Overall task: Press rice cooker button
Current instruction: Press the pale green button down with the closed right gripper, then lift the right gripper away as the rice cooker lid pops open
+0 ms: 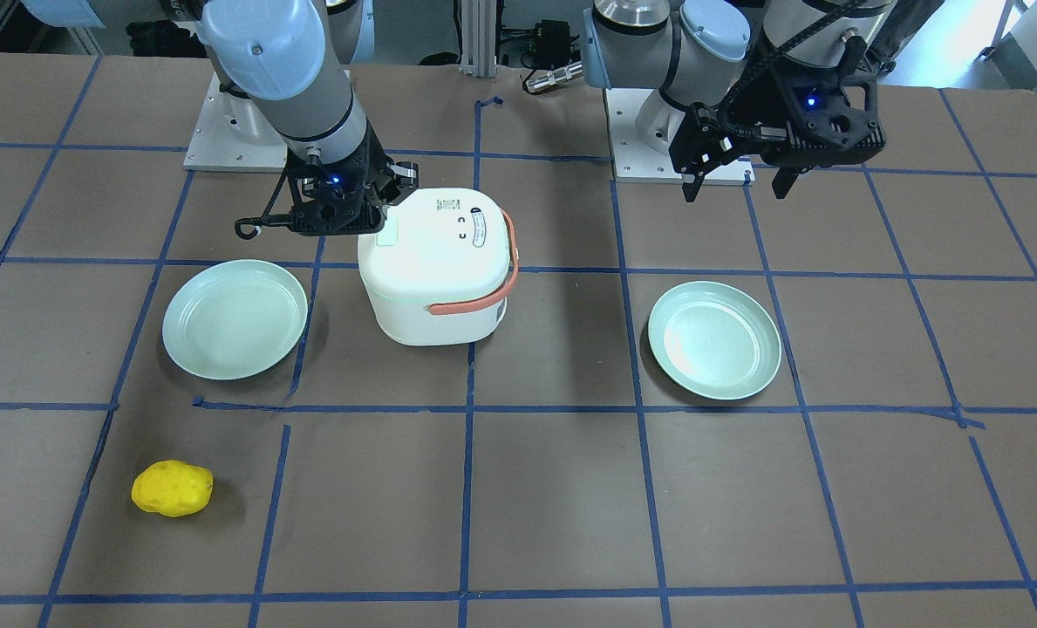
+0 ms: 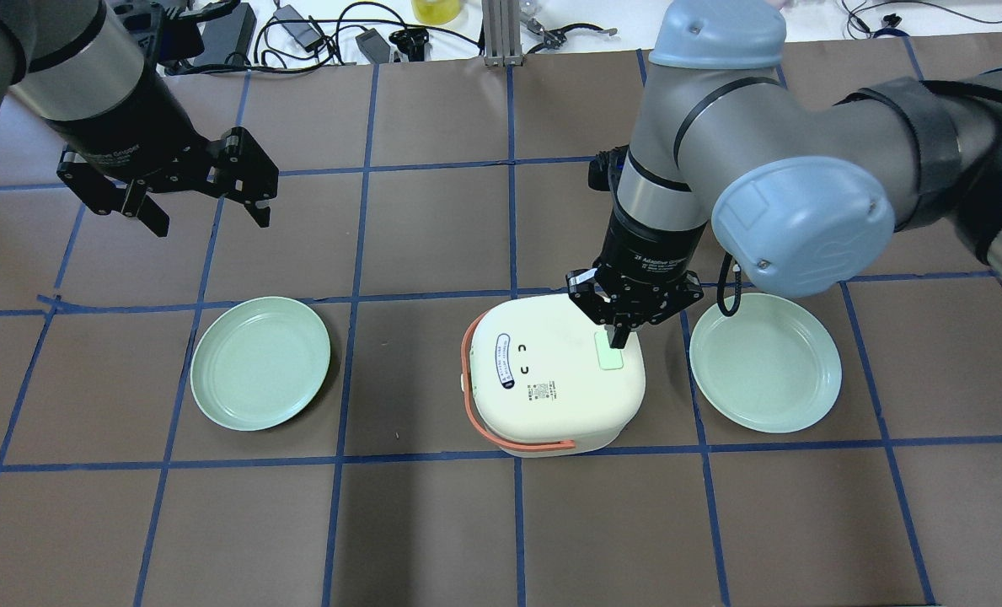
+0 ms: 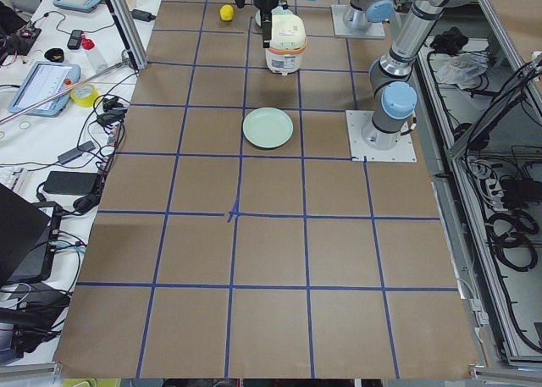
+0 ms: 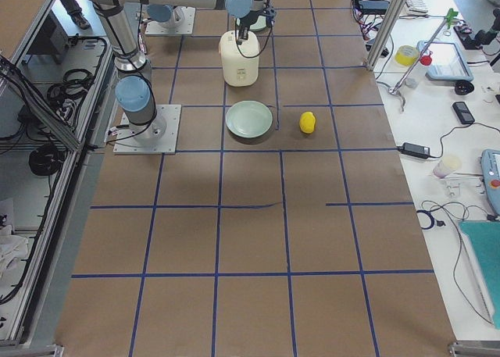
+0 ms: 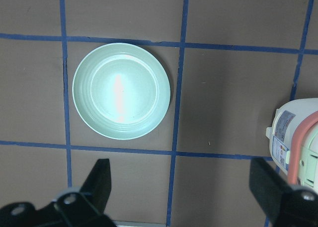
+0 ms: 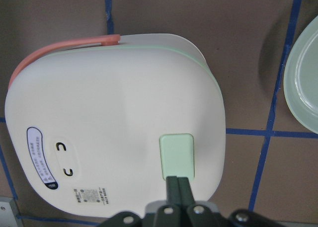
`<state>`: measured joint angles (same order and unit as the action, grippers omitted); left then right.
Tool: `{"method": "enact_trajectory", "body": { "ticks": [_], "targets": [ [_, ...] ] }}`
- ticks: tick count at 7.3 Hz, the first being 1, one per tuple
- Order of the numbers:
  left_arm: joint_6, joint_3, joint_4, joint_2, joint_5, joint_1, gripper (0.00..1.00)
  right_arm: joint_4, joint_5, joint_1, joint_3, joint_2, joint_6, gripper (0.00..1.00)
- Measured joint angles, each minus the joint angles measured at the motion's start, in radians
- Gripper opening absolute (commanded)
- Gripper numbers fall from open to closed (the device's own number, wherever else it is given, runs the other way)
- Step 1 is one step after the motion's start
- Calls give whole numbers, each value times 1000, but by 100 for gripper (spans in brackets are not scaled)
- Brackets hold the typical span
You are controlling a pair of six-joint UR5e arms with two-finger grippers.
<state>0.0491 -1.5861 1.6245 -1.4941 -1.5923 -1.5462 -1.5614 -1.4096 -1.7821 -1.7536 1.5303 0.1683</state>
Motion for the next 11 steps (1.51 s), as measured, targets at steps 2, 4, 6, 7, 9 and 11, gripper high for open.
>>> {"method": "enact_trajectory", "body": {
  "ticks": [2,4,6,7,9,11],
  "targets": [
    [0,0,0,0,0,0,100,-24,-1,-3,-21,-5,-1,0],
    [0,0,0,0,0,0,100,-58,-1,-3,-45,-5,0,0],
    [0,0,0,0,0,0,100,-73,-2,-3,-53,-11,-1,0],
    [0,0,0,0,0,0,100,-77,-4,-3,-53,-20,-1,0],
    [0,0,0,0,0,0,100,-80,-7,-2,-53,-28,-1,0],
    [0,0,0,0,0,0,100,-80,-12,-1,-33,-27,3,7]
  ]
}}
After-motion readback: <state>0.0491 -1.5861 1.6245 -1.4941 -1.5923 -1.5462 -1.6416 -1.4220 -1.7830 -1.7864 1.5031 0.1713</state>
